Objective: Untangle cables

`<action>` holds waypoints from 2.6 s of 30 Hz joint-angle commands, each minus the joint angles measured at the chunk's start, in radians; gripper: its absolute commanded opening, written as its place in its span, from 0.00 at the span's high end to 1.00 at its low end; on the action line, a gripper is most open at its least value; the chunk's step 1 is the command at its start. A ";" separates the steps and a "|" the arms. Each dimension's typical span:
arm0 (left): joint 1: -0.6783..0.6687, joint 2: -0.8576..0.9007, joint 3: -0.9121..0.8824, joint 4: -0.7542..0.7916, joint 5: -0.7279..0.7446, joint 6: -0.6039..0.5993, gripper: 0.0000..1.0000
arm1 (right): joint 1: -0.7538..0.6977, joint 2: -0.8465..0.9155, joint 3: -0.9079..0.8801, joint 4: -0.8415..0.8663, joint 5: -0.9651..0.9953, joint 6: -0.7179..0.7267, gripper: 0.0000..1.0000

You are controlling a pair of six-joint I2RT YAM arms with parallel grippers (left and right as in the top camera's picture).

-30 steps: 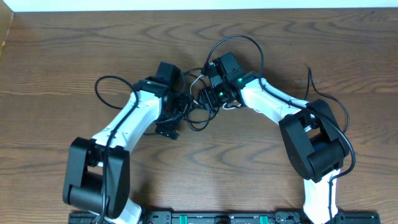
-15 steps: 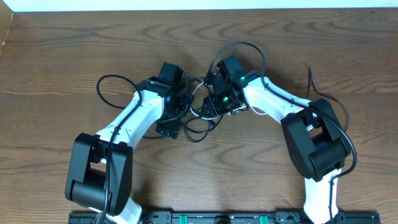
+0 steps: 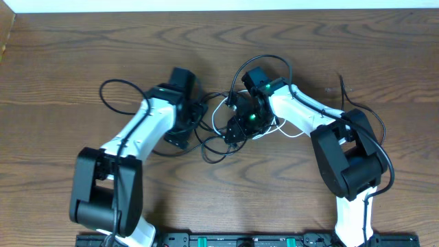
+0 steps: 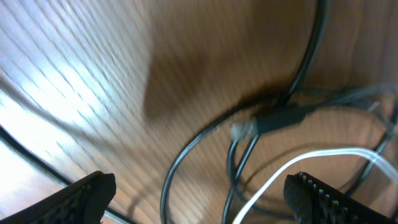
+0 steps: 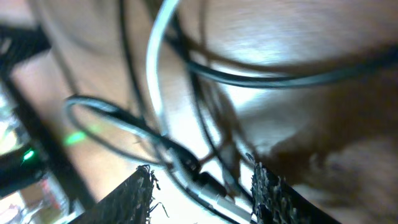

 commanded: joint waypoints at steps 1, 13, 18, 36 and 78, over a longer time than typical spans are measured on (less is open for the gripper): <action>0.071 -0.080 0.028 -0.007 0.044 0.078 0.08 | -0.002 -0.049 0.012 -0.006 -0.217 -0.117 0.51; 0.152 -0.111 0.027 -0.129 0.158 0.190 0.08 | 0.000 -0.049 0.012 0.175 -0.113 -0.304 0.41; 0.156 -0.111 0.027 -0.156 0.148 0.212 0.08 | 0.037 -0.047 0.010 0.237 0.009 -0.382 0.44; 0.158 -0.111 0.026 -0.174 0.113 0.269 0.08 | 0.189 -0.050 -0.003 0.256 0.264 -0.424 0.99; 0.151 -0.089 0.003 0.013 0.274 -0.026 0.80 | 0.176 -0.168 0.014 0.369 0.260 -0.365 0.99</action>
